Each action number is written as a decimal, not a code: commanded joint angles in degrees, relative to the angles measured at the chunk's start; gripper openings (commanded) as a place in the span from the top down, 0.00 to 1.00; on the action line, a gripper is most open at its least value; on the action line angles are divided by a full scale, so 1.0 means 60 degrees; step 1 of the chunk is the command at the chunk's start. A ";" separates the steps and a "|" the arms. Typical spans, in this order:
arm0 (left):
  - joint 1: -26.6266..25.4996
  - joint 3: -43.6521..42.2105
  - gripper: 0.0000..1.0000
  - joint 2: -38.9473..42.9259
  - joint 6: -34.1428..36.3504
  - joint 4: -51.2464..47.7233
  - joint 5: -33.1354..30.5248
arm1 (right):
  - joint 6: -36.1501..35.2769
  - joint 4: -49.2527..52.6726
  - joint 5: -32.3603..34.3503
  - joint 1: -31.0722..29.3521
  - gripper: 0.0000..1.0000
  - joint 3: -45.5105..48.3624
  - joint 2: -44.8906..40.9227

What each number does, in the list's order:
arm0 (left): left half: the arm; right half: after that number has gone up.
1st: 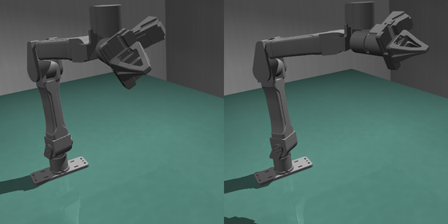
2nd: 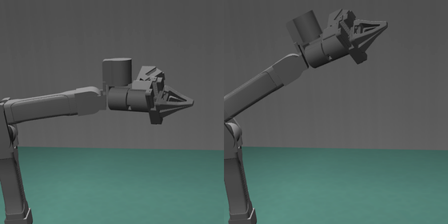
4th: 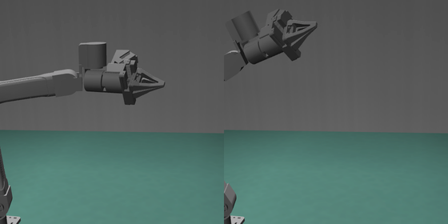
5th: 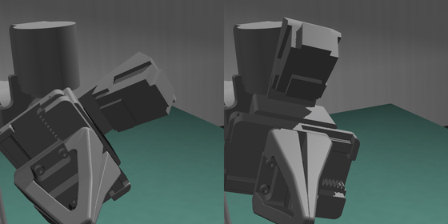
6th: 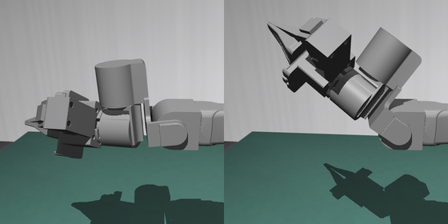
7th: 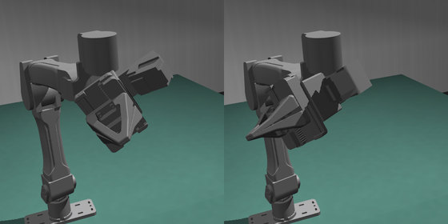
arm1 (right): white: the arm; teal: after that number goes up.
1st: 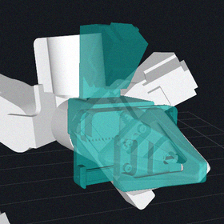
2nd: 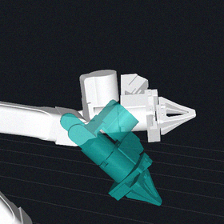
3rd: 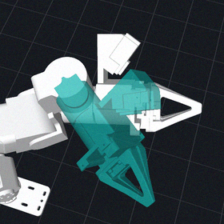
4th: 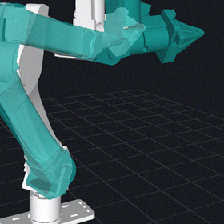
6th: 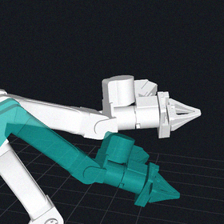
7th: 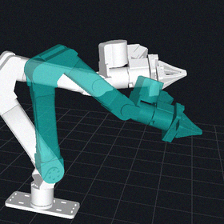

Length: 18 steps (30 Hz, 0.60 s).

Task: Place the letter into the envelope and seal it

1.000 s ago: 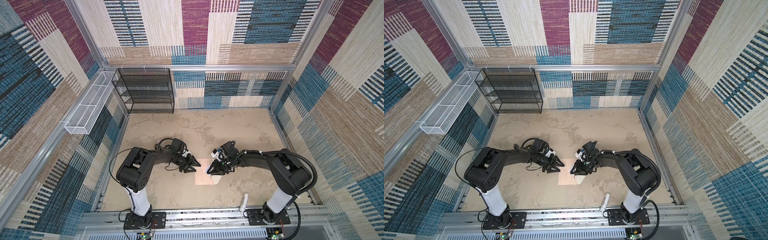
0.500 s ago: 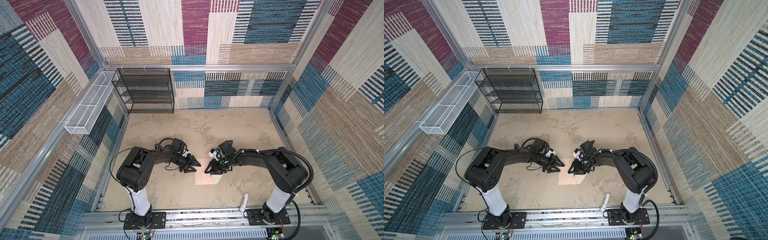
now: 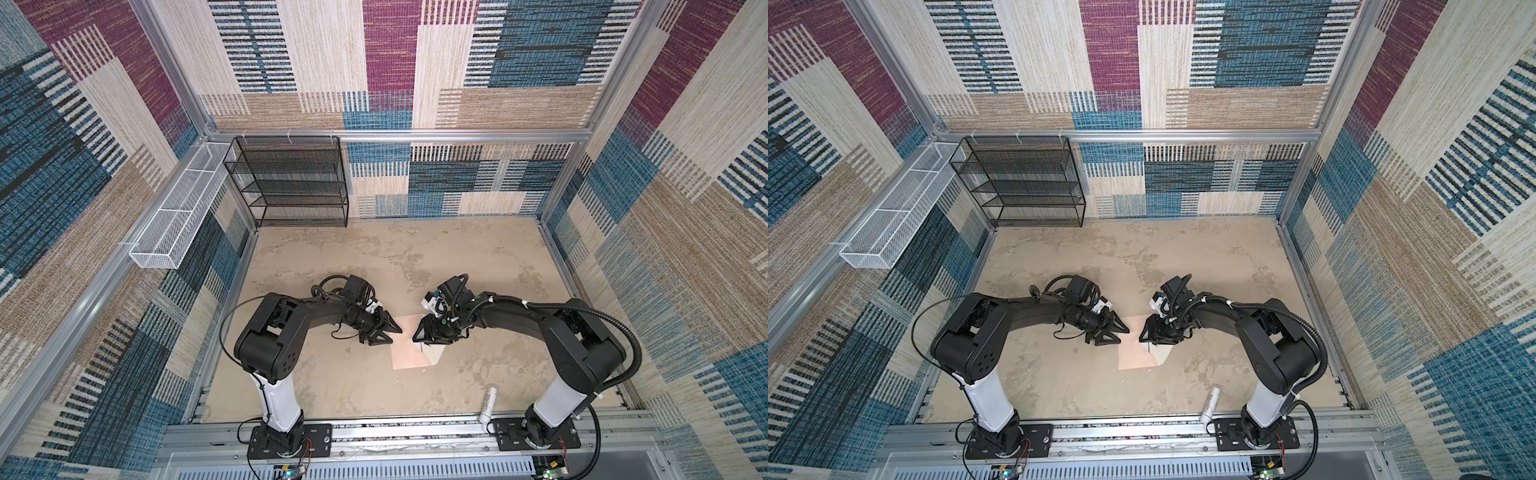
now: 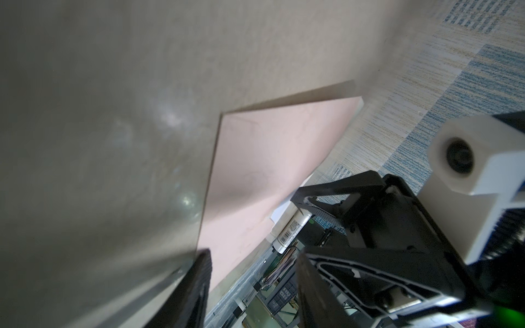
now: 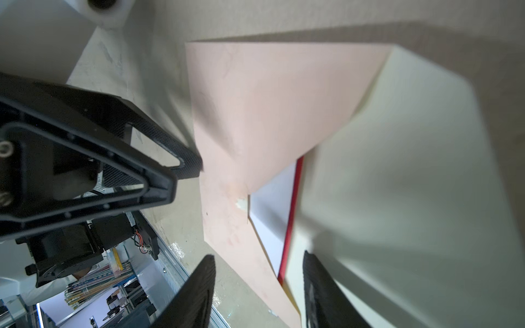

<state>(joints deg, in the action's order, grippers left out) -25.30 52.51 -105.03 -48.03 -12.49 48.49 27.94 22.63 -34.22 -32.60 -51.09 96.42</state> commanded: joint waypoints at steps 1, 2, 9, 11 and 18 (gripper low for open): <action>0.0000 0.0091 0.48 -0.0064 0.0527 -0.0247 -0.0746 | -0.0160 0.0332 0.0441 0.0048 0.45 -0.0151 -0.0240; 0.0006 0.0110 0.48 -0.0060 0.0533 -0.0260 -0.0743 | -0.0160 0.0396 0.0484 0.0066 0.45 -0.0209 -0.0285; -0.0001 0.0315 0.42 0.0113 0.0599 -0.0226 -0.0584 | -0.0219 0.0693 0.0928 0.0468 0.44 -0.0561 -0.0909; -0.0001 0.0388 0.40 0.0253 0.0590 -0.0219 -0.0525 | -0.0233 0.0793 0.1139 0.0618 0.44 -0.0660 -0.1136; -0.0015 0.0762 0.33 0.0801 0.0842 -0.0884 -0.0699 | -0.0263 0.1133 0.1773 0.0950 0.41 -0.1005 -0.1784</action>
<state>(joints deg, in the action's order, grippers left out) -25.30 56.31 -101.19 -45.45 -15.11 45.30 26.89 28.36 -26.00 -27.00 -56.34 86.61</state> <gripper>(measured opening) 0.672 0.593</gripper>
